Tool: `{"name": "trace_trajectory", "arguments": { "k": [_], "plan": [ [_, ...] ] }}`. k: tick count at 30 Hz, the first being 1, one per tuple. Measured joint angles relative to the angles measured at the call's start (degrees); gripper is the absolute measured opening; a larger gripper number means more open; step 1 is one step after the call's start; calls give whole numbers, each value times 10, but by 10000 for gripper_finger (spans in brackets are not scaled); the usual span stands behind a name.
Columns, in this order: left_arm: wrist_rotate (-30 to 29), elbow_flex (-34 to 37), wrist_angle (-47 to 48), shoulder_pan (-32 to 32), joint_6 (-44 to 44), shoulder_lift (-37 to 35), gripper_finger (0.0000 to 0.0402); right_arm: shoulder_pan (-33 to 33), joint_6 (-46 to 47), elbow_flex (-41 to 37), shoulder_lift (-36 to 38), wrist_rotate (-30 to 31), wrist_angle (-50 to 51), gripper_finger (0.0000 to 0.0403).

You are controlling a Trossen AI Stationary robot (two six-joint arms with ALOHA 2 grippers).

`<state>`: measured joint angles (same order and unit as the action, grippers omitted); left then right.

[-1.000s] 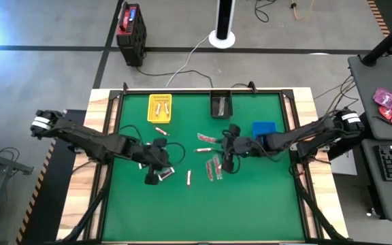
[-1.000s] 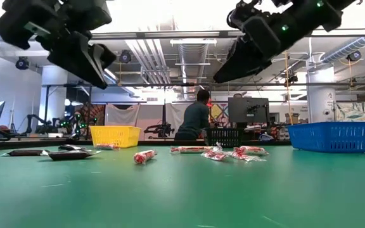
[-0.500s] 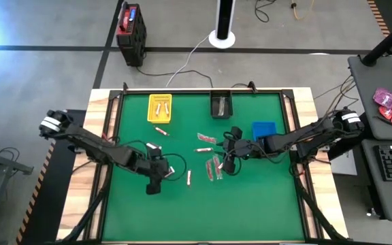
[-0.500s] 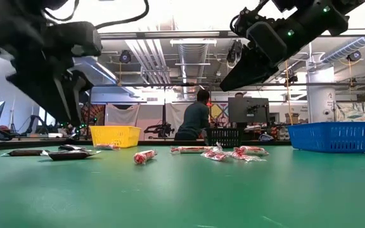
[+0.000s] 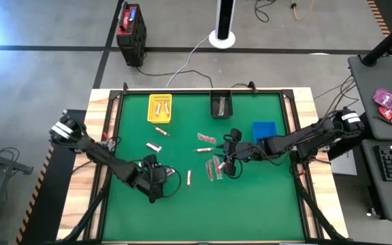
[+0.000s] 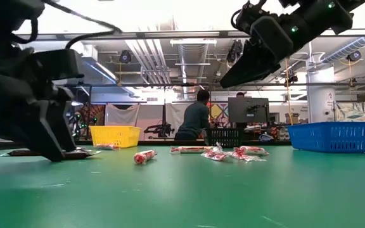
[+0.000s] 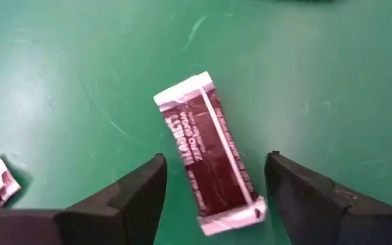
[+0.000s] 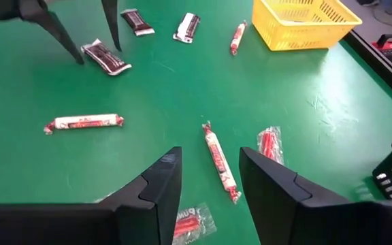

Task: Sort candy by brand, put in halloween buckets
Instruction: Put the brown chocolate into the blue basket

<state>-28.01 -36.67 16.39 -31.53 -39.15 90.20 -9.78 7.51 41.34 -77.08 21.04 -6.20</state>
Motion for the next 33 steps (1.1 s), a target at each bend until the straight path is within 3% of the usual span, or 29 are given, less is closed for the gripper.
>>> {"name": "trace_trajectory", "arguments": {
  "k": [10,19,25,33],
  "plan": [
    [-13,83,-124,-2,-47,-7,218,-1,-1,0,0,0,-21,137],
    [-21,134,-208,-1,-20,-29,80,-1,8,-9,0,0,-49,137],
    [-26,132,-216,-1,-9,-32,77,-1,4,-16,0,0,-66,137],
    [-16,136,-268,2,89,-78,86,-4,-49,-16,-16,-17,-97,137]
  ]
}}
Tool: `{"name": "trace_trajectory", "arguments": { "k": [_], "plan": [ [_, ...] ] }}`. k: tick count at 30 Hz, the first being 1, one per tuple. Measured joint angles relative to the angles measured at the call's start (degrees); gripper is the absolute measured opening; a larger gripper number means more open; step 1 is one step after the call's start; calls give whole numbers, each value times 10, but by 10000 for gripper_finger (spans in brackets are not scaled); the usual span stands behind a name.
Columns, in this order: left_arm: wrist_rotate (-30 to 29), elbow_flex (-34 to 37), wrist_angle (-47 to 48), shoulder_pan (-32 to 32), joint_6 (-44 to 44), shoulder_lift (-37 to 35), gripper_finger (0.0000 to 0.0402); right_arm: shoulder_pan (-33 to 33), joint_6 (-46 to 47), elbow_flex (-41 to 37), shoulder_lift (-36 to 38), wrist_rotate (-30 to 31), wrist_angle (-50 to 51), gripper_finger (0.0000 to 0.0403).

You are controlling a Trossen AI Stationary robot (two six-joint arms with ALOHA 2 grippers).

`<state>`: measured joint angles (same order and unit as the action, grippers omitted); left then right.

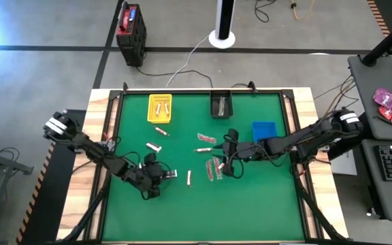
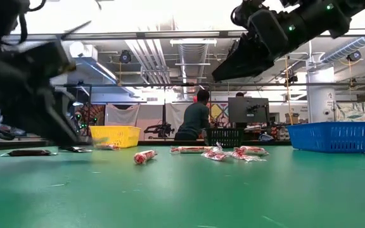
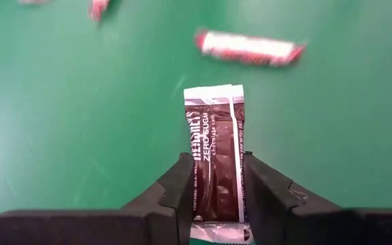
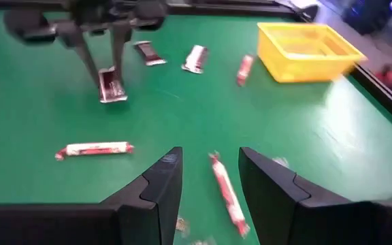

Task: Sort candy by brand, put in halloween buckets
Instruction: Put the brown chocolate into the blue basket

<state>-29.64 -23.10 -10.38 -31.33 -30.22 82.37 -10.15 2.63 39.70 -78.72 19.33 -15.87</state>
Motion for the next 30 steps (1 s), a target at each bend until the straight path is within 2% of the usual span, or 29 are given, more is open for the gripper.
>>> {"name": "trace_trajectory", "arguments": {
  "k": [5,9,15,19,26,30],
  "plan": [
    [16,8,-3,26,31,-65,84,-12,-105,2,-61,-28,-107,137],
    [80,9,-14,63,29,-119,84,-25,-206,37,-121,-28,-161,137],
    [210,7,-40,127,17,-168,84,-33,-286,127,-207,-28,-161,137],
    [259,7,-48,148,17,-176,84,-35,-333,181,-250,-27,-158,137],
    [285,8,-67,159,19,-163,84,-35,-366,272,-296,-29,-80,137],
    [293,7,-77,162,23,-156,84,-35,-371,299,-306,-43,-42,137]
  ]
}}
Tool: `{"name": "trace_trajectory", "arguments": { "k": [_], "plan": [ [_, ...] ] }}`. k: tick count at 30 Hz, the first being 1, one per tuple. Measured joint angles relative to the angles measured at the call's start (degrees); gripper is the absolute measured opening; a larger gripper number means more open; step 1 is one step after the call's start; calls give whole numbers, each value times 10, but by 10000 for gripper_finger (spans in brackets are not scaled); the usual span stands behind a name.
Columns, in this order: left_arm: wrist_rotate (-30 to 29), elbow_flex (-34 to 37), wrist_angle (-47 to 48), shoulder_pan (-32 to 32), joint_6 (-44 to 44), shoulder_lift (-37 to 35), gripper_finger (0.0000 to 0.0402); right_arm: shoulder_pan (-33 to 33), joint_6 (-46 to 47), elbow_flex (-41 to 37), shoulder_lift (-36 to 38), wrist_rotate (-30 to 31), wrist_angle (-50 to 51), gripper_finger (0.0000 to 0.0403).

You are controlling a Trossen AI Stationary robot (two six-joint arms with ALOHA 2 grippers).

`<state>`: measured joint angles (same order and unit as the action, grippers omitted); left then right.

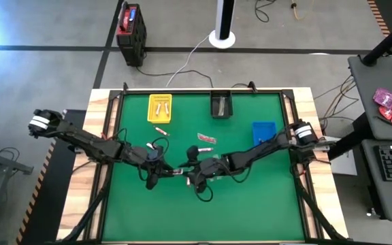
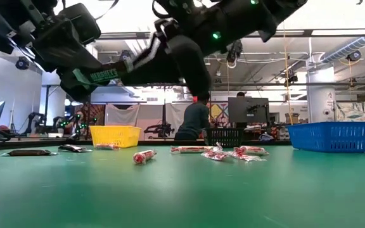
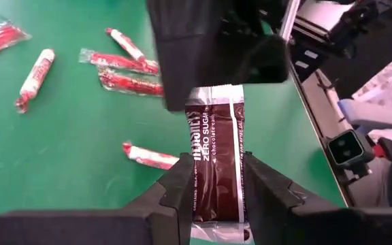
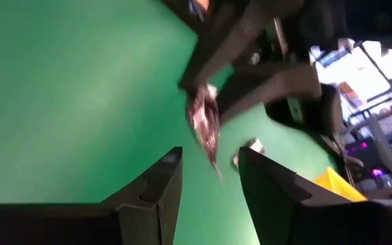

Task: Sort candy by brand, put in halloween buckets
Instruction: Put the brown chocolate into the blue basket

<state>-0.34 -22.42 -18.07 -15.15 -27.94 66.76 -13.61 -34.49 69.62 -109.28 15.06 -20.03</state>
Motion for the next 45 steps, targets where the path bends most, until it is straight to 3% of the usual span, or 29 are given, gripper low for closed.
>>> {"name": "trace_trajectory", "arguments": {
  "k": [5,12,17,25,31,33,36,39,43,45],
  "plan": [
    [0,0,-5,1,4,7,84,0,-1,3,-1,-5,1,126],
    [-3,0,-4,3,9,7,84,0,-19,3,1,-6,4,27],
    [-21,0,-6,2,5,7,88,0,-23,3,3,-2,10,11],
    [-54,-4,8,3,43,6,174,3,27,4,36,6,89,9],
    [-58,-4,22,7,84,-4,227,14,120,4,102,94,279,9],
    [-59,-4,30,9,84,-8,233,22,174,4,131,132,378,9],
    [-59,-4,29,9,79,-12,235,36,292,4,169,238,541,9],
    [-64,-4,28,10,72,-14,233,56,511,4,208,317,733,8],
    [-87,-4,27,12,69,-14,230,87,890,3,254,292,963,9],
    [-109,-4,26,13,70,-14,230,97,1007,-5,268,258,1047,9]
  ]
}}
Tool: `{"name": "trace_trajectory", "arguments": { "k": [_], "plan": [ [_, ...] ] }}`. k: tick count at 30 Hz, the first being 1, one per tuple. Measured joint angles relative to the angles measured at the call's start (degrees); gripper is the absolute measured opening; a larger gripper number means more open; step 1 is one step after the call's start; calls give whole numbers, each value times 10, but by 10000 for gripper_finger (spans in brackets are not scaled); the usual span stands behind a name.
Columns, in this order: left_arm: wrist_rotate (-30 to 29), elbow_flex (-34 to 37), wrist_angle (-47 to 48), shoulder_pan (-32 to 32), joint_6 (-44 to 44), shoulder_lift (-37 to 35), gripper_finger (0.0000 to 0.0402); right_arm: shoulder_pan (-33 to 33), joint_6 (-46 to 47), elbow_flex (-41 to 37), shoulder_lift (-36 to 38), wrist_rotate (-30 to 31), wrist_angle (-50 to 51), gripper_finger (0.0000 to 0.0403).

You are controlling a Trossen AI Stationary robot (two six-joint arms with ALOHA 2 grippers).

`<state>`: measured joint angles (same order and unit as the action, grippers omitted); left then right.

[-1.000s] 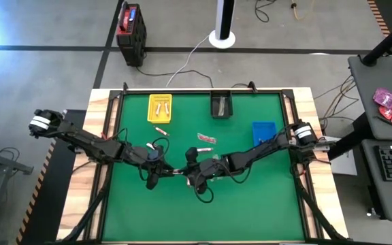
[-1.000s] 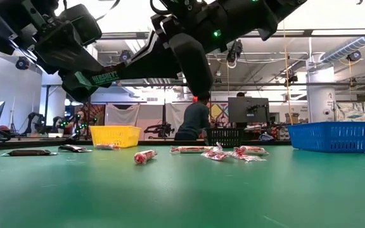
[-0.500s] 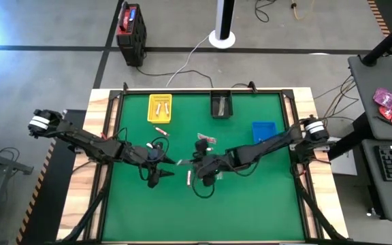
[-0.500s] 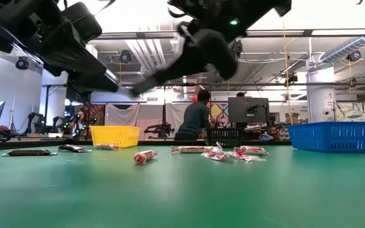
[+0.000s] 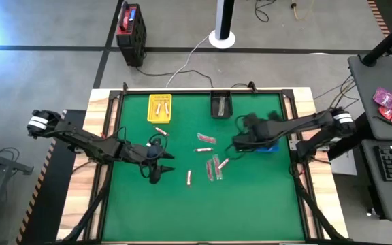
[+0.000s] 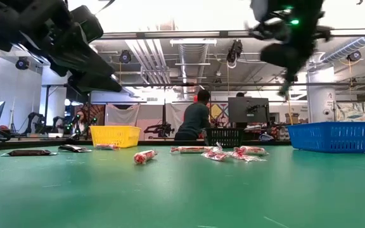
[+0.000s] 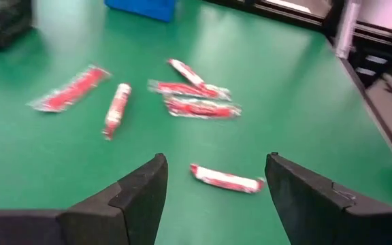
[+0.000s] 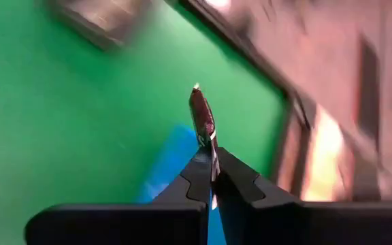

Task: Sort candy by brand, put in halloween buckets
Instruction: Put the brown chocolate into the blue basket

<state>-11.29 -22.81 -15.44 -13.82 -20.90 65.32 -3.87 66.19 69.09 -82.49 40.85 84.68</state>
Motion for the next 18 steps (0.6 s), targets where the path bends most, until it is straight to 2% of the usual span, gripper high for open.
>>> {"name": "trace_trajectory", "arguments": {
  "k": [3,7,15,18],
  "plan": [
    [-17,0,0,3,14,0,230,13,46,-18,21,-18,29,9],
    [-18,0,0,6,20,0,230,36,18,-45,47,-49,-4,9],
    [-18,0,0,6,20,0,230,74,-8,-120,65,-153,-48,11],
    [-18,0,0,6,20,0,230,74,-8,-136,63,-159,-65,23]
  ]
}}
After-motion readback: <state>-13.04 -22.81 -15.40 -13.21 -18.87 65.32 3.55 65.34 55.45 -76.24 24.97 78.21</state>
